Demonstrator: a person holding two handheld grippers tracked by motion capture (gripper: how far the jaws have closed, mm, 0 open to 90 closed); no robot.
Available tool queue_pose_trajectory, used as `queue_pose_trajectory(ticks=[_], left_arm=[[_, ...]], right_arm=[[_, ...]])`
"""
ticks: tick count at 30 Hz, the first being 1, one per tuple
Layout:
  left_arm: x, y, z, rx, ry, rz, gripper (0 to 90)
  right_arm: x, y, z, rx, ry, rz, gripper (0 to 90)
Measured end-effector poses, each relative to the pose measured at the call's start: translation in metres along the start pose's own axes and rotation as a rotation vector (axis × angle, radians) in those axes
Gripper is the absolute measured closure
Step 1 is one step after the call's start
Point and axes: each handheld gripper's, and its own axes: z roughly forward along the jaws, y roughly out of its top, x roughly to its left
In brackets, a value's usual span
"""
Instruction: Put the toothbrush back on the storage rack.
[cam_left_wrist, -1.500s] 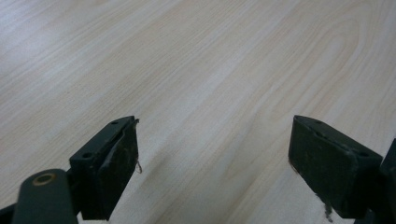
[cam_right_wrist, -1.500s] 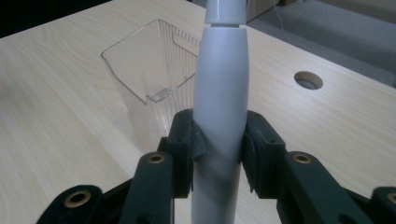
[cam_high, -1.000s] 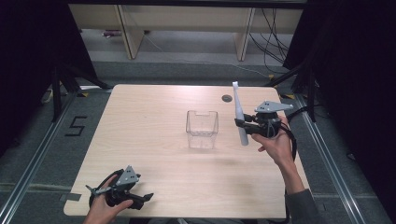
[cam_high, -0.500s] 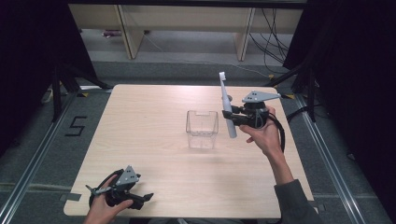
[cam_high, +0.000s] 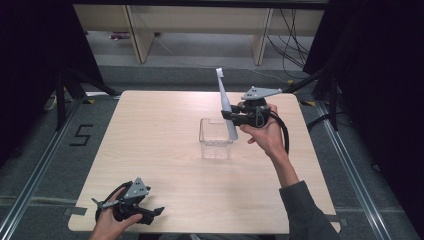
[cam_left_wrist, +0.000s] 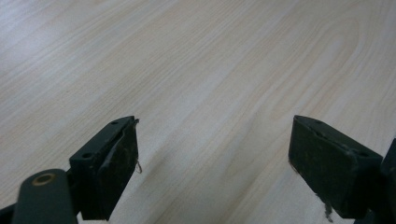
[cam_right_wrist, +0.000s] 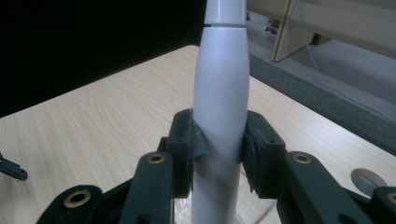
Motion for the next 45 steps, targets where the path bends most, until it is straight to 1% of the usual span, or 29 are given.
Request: queue_pose_trajectory(ticks=[2, 4, 8, 9, 10, 11, 12, 13, 14, 15, 17, 18, 20, 22, 23, 25, 26, 29, 32, 33, 35, 36, 38, 39, 41, 42, 43, 44, 45], left_arm=[[0.000, 0.000, 0.000, 0.004, -0.001, -0.002, 15.6], [-0.001, 0.000, 0.001, 0.002, -0.003, 0.000, 15.6], [0.000, 0.000, 0.000, -0.007, -0.006, -0.004, 15.6], [0.000, 0.000, 0.000, -0.005, -0.006, -0.004, 15.6], [0.000, 0.000, 0.000, -0.004, -0.006, -0.003, 15.6], [0.000, 0.000, 0.000, -0.006, -0.007, -0.004, 15.6], [0.000, 0.000, 0.000, -0.005, -0.008, -0.004, 15.6], [0.000, 0.000, 0.000, -0.006, -0.008, -0.003, 15.6], [0.000, 0.000, 0.000, -0.005, -0.008, -0.001, 15.6], [-0.001, 0.000, 0.000, -0.008, -0.010, -0.005, 15.5], [-0.001, 0.000, 0.000, -0.007, -0.008, -0.002, 15.6], [-0.001, 0.000, 0.000, -0.011, -0.012, -0.007, 15.5], [-0.001, 0.000, 0.000, -0.008, -0.013, -0.005, 15.6], [-0.001, 0.000, 0.000, -0.008, -0.012, -0.005, 15.6], [-0.001, 0.000, 0.000, -0.007, -0.009, -0.005, 15.6], [-0.001, 0.000, 0.000, -0.008, -0.013, -0.005, 15.6], [-0.001, 0.000, 0.000, -0.008, -0.013, -0.006, 15.6], [-0.001, 0.000, 0.000, -0.009, -0.013, -0.006, 15.6], [-0.001, 0.000, 0.000, -0.009, -0.013, -0.005, 15.6], [-0.001, 0.000, 0.000, -0.010, -0.013, -0.005, 15.6], [-0.001, 0.000, 0.000, -0.008, -0.012, -0.005, 15.6], [-0.001, 0.000, 0.000, -0.006, -0.009, -0.004, 15.6], [-0.001, 0.000, 0.000, -0.004, -0.007, -0.002, 15.6], [-0.001, 0.000, 0.000, -0.005, -0.007, -0.001, 15.6], [-0.001, -0.001, 0.000, -0.009, -0.012, -0.004, 15.6], [-0.001, 0.000, 0.000, -0.009, -0.012, -0.004, 15.6], [-0.002, 0.000, 0.000, -0.010, -0.012, -0.006, 15.6], [-0.001, 0.000, 0.000, -0.009, -0.011, -0.004, 15.6], [-0.001, 0.000, 0.000, -0.008, -0.008, -0.002, 15.6]], right_arm=[[0.001, 0.003, 0.008, 0.010, 0.010, 0.014, 67.1], [0.000, 0.005, 0.018, 0.004, 0.007, 0.000, 67.1], [-0.001, 0.006, 0.034, 0.040, 0.024, 0.018, 67.1], [-0.002, 0.005, 0.039, 0.032, 0.012, 0.006, 67.1], [-0.003, 0.005, 0.042, 0.053, 0.019, 0.003, 67.1], [-0.002, 0.003, 0.045, 0.068, 0.020, 0.027, 67.0], [-0.002, 0.002, 0.049, 0.065, 0.020, 0.031, 67.1], [-0.005, 0.001, 0.051, 0.072, 0.008, 0.002, 67.1], [-0.005, -0.001, 0.054, 0.074, 0.002, 0.014, 67.0], [-0.007, -0.001, 0.056, 0.087, -0.003, -0.001, 67.1], [-0.008, -0.003, 0.059, 0.107, -0.007, 0.010, 67.1], [-0.010, -0.004, 0.060, 0.104, -0.011, 0.003, 67.0], [-0.009, -0.006, 0.062, 0.128, -0.010, 0.019, 67.0], [-0.011, -0.007, 0.063, 0.127, -0.021, -0.001, 67.0], [-0.011, -0.007, 0.062, 0.143, -0.021, 0.009, 67.1], [-0.009, -0.010, 0.064, 0.146, -0.016, 0.031, 67.0], [-0.011, -0.011, 0.065, 0.144, -0.024, 0.007, 67.0], [-0.012, -0.016, 0.067, 0.163, -0.018, 0.007, 67.0], [-0.010, -0.021, 0.069, 0.178, -0.019, 0.038, 67.0], [-0.012, -0.022, 0.070, 0.176, -0.023, 0.016, 67.1], [-0.010, -0.025, 0.074, 0.163, -0.021, 0.031, 67.1], [-0.011, -0.025, 0.074, 0.195, -0.012, 0.018, 67.0], [-0.008, -0.029, 0.079, 0.185, -0.022, 0.036, 67.0], [-0.010, -0.030, 0.079, 0.202, -0.017, 0.011, 67.0], [-0.008, -0.032, 0.082, 0.204, -0.014, 0.024, 67.0], [-0.009, -0.033, 0.083, 0.216, -0.013, 0.007, 67.0], [-0.008, -0.034, 0.084, 0.218, -0.026, 0.022, 67.0], [-0.008, -0.034, 0.084, 0.243, -0.018, 0.017, 67.0], [-0.008, -0.036, 0.087, 0.231, -0.024, 0.009, 67.0]])
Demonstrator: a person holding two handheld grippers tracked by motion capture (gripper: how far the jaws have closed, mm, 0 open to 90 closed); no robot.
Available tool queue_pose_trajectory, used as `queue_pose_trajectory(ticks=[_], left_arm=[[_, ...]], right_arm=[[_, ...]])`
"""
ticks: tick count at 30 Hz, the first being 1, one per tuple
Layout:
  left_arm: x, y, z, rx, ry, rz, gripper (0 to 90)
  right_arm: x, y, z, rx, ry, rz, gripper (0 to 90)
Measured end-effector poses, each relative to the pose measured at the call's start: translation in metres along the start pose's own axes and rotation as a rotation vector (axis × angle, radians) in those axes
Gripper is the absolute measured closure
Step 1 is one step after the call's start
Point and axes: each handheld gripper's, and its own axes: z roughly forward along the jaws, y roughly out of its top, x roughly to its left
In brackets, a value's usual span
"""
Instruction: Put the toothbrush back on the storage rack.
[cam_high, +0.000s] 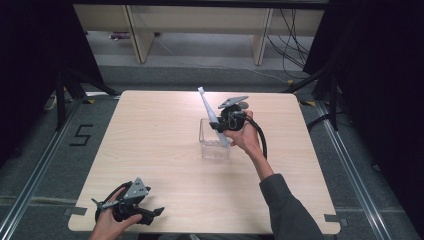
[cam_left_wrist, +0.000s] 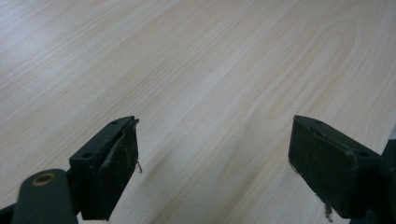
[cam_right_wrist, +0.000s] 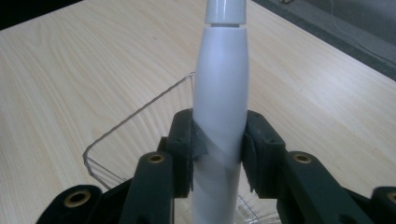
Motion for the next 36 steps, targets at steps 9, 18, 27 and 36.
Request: queue_pose_trajectory(ticks=[9, 18, 27, 36], left_arm=[[0.001, 0.000, -0.001, 0.003, 0.002, 0.010, 15.6], [0.001, 0.000, -0.001, 0.003, 0.016, 0.006, 15.6], [0.001, 0.000, -0.001, 0.003, 0.002, 0.005, 15.6], [-0.001, 0.000, -0.001, -0.007, -0.003, -0.004, 15.6]], right_arm=[[0.003, -0.001, 0.008, 0.061, 0.001, -0.027, 67.0], [0.007, -0.003, 0.017, 0.130, -0.005, -0.017, 67.0], [0.008, -0.003, 0.024, 0.163, -0.001, -0.061, 66.9], [0.010, -0.003, 0.028, 0.203, -0.018, -0.066, 66.8]])
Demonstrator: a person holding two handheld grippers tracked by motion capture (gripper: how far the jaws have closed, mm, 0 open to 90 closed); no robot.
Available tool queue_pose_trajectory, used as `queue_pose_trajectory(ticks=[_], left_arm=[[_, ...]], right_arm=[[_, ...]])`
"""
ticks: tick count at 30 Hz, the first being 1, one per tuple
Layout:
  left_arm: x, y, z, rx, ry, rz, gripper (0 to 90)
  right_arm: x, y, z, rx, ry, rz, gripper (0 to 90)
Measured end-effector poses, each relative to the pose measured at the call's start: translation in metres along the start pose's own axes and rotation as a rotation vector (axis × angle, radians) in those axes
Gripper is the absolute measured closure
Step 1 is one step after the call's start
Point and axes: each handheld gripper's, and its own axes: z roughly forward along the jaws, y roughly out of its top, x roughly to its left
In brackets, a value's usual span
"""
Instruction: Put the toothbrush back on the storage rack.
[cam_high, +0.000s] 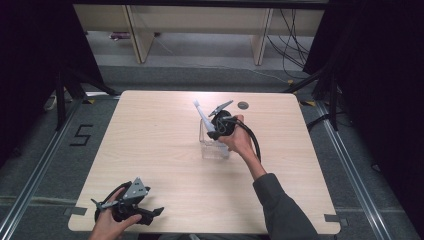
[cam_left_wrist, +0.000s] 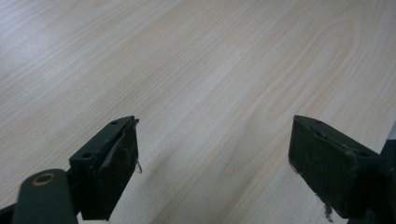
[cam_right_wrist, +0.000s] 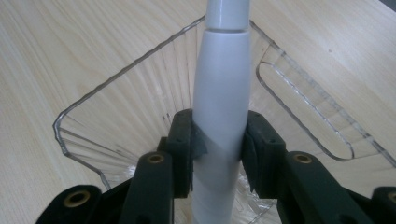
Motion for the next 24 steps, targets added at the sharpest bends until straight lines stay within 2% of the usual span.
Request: queue_pose_trajectory(ticks=[3, 5, 7, 9, 10, 12, 14, 17, 18, 20, 22, 23, 24], left_arm=[[0.001, 0.000, 0.000, 0.010, 0.006, 0.009, 15.6], [0.001, 0.000, 0.000, 0.010, 0.006, 0.011, 15.6], [0.001, 0.000, 0.000, 0.010, 0.006, 0.011, 15.6], [0.001, 0.000, 0.000, 0.005, 0.003, 0.006, 15.6], [0.000, 0.000, 0.000, 0.002, 0.003, 0.003, 15.6], [0.000, 0.000, 0.001, -0.003, -0.002, -0.003, 15.6], [0.001, 0.000, 0.000, 0.007, 0.004, 0.010, 15.6], [0.001, 0.000, 0.000, 0.011, 0.005, 0.010, 15.6], [0.001, 0.000, 0.001, 0.007, 0.004, 0.006, 15.6], [0.000, 0.000, 0.001, -0.001, -0.001, 0.001, 15.6], [0.001, 0.000, 0.000, 0.009, 0.005, 0.006, 15.6], [0.002, 0.000, 0.000, 0.011, 0.006, 0.022, 15.6], [0.001, 0.000, 0.000, 0.009, 0.005, 0.012, 15.6]], right_arm=[[0.001, 0.001, 0.001, 0.006, 0.007, 0.017, 66.8], [0.004, 0.001, 0.001, 0.040, -0.003, 0.066, 66.7], [0.003, 0.001, 0.001, 0.040, 0.015, 0.035, 66.6], [0.002, 0.001, 0.002, 0.015, -0.001, 0.025, 66.4], [0.004, 0.002, 0.000, 0.044, 0.003, 0.079, 66.5], [0.005, 0.002, 0.000, 0.049, -0.001, 0.087, 66.2], [0.006, 0.002, 0.000, 0.051, 0.000, 0.101, 65.6], [0.004, 0.002, -0.002, 0.043, -0.001, 0.095, 64.2], [0.001, 0.001, -0.001, 0.016, -0.001, 0.044, 62.5], [0.004, 0.001, -0.007, 0.027, -0.001, 0.100, 60.6], [0.004, 0.001, -0.013, 0.004, -0.001, 0.105, 58.5], [0.003, 0.001, -0.015, -0.016, 0.001, 0.096, 57.0], [0.004, 0.001, -0.019, -0.026, 0.000, 0.114, 55.5]])
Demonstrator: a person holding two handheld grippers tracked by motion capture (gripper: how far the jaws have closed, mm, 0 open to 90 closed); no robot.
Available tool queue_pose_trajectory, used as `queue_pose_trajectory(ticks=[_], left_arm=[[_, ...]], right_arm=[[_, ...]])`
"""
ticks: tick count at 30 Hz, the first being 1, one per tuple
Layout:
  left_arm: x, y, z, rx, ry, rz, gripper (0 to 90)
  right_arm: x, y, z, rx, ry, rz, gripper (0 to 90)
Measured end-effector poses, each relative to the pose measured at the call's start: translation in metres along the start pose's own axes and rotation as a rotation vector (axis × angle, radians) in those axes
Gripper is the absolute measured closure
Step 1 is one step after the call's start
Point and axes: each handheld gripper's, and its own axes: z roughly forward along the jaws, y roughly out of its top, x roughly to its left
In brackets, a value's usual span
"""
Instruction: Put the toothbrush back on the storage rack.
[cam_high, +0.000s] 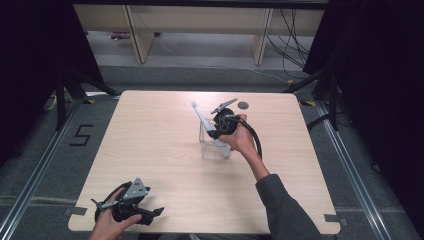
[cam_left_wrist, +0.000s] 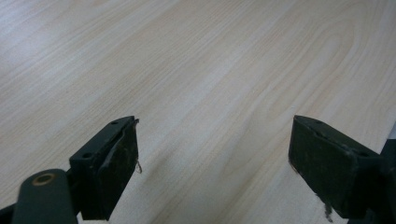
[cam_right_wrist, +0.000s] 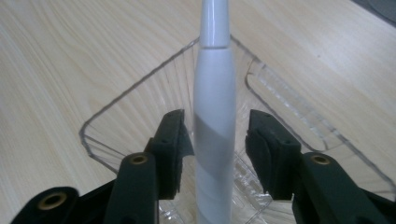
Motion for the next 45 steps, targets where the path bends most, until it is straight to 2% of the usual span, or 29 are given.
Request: queue_pose_trajectory(ticks=[1, 5, 6, 7, 10, 12, 19, 20, 21, 24, 25, 26, 28, 29, 31, 32, 33, 35, 38, 39, 40, 41, 43, 45], left_arm=[[0.000, 0.000, 0.000, -0.003, -0.002, -0.005, 15.6], [0.000, 0.000, 0.000, -0.003, -0.002, -0.001, 15.6], [0.000, 0.000, 0.000, 0.000, -0.001, 0.000, 15.6], [0.000, 0.000, 0.000, 0.000, 0.000, -0.002, 15.5], [0.000, 0.000, 0.001, 0.002, 0.001, 0.000, 15.6], [0.000, 0.000, 0.001, -0.002, 0.000, -0.005, 15.6], [0.000, 0.000, 0.000, 0.000, 0.000, -0.003, 15.6], [-0.001, 0.000, 0.001, -0.007, -0.005, -0.011, 15.6], [0.000, 0.000, 0.000, 0.002, 0.001, 0.001, 15.6], [0.000, 0.000, 0.001, 0.000, 0.002, -0.005, 15.6], [0.000, 0.000, 0.001, 0.001, 0.002, -0.005, 15.6], [0.000, 0.000, 0.001, 0.000, 0.002, -0.007, 15.6], [0.000, 0.000, 0.001, 0.000, 0.002, -0.007, 15.6], [0.000, 0.000, 0.001, 0.000, 0.002, -0.007, 15.6], [0.000, 0.000, 0.001, 0.000, 0.002, -0.006, 15.6], [0.000, 0.000, 0.001, -0.001, 0.002, -0.006, 15.6], [0.000, 0.000, 0.001, -0.001, 0.002, -0.005, 15.6], [0.000, 0.000, 0.001, -0.002, 0.001, -0.005, 15.6], [0.000, 0.000, 0.001, -0.001, 0.002, -0.006, 15.6], [0.000, 0.000, 0.000, 0.006, 0.004, 0.002, 15.6], [0.001, 0.000, -0.001, 0.008, 0.004, 0.005, 15.6], [0.001, 0.000, -0.001, 0.008, 0.004, 0.007, 15.6], [0.000, 0.000, 0.000, 0.007, 0.003, 0.001, 15.6], [0.000, 0.000, 0.000, 0.007, 0.003, 0.002, 15.6]], right_arm=[[-0.003, 0.000, -0.002, -0.034, 0.007, -0.043, 53.9], [-0.004, 0.000, -0.010, -0.053, 0.016, -0.040, 50.7], [-0.003, 0.000, -0.010, -0.066, 0.016, -0.024, 49.8], [-0.004, 0.000, -0.013, -0.060, 0.030, -0.032, 49.4], [-0.004, -0.002, -0.016, -0.090, 0.020, -0.045, 47.1], [-0.003, -0.003, -0.020, -0.088, 0.034, -0.033, 45.5], [-0.003, -0.004, -0.034, -0.141, 0.035, -0.028, 40.9], [-0.001, -0.005, -0.036, -0.151, 0.038, -0.005, 40.5], [-0.002, -0.005, -0.040, -0.142, 0.036, -0.012, 40.3], [-0.003, -0.007, -0.044, -0.167, 0.037, -0.023, 39.1], [-0.002, -0.008, -0.047, -0.164, 0.038, -0.006, 38.8], [-0.003, -0.009, -0.047, -0.181, 0.033, -0.013, 38.4], [-0.004, -0.011, -0.051, -0.173, 0.042, 0.000, 38.0], [-0.005, -0.011, -0.052, -0.184, 0.038, -0.018, 37.8], [-0.006, -0.013, -0.056, -0.180, 0.042, -0.001, 37.3], [-0.006, -0.014, -0.057, -0.200, 0.039, -0.001, 37.2], [-0.007, -0.015, -0.060, -0.183, 0.039, 0.004, 37.0], [-0.008, -0.017, -0.063, -0.201, 0.039, 0.007, 36.4], [-0.010, -0.020, -0.069, -0.196, 0.029, 0.004, 35.6], [-0.009, -0.022, -0.068, -0.218, 0.025, 0.015, 35.4], [-0.011, -0.023, -0.072, -0.198, 0.037, 0.002, 35.4], [-0.012, -0.025, -0.073, -0.218, 0.023, -0.003, 35.2], [-0.011, -0.028, -0.077, -0.211, 0.032, 0.022, 34.6], [-0.014, -0.030, -0.080, -0.221, 0.033, 0.012, 34.5]])
